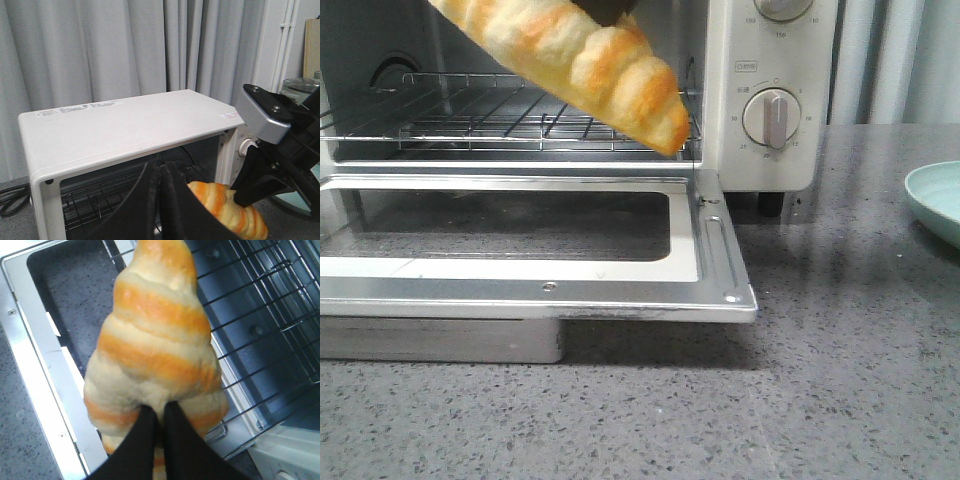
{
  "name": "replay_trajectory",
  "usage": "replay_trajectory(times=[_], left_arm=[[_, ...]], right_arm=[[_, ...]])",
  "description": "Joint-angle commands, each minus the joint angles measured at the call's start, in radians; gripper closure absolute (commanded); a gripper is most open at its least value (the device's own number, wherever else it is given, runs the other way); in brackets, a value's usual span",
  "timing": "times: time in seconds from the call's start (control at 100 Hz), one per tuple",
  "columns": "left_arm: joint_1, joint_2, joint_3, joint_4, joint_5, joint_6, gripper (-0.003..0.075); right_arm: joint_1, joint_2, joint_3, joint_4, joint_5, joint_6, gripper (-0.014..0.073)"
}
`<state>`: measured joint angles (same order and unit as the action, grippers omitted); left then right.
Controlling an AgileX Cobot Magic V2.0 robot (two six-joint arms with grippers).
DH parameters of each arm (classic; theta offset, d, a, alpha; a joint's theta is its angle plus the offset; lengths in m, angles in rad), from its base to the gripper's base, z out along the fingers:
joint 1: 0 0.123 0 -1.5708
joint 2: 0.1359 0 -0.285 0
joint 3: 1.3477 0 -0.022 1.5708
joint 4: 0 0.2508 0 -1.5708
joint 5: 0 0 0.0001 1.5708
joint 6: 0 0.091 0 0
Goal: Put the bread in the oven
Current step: 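Lift the bread roll and carry it into the open oven, then lower the bread roll onto the wire rack and open the right gripper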
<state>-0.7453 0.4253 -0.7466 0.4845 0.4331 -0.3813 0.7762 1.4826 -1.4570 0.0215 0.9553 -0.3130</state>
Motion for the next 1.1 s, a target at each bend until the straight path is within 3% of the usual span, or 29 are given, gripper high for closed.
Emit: replay_trajectory(times=[0.0,0.51,1.09], left_arm=[[0.004,0.008,-0.032,0.003,-0.076,-0.004,0.0741],[0.004,0.008,-0.032,0.003,-0.076,-0.004,0.0741],[0.004,0.008,-0.032,0.003,-0.076,-0.004,0.0742]], right_arm=[[0.001,-0.02,-0.044,-0.034,-0.077,0.027,0.0663],[0.003,0.035,-0.051,-0.224,-0.194,0.035,0.0663],[0.003,0.07,-0.051,-0.267,-0.294,0.035,0.0663]])
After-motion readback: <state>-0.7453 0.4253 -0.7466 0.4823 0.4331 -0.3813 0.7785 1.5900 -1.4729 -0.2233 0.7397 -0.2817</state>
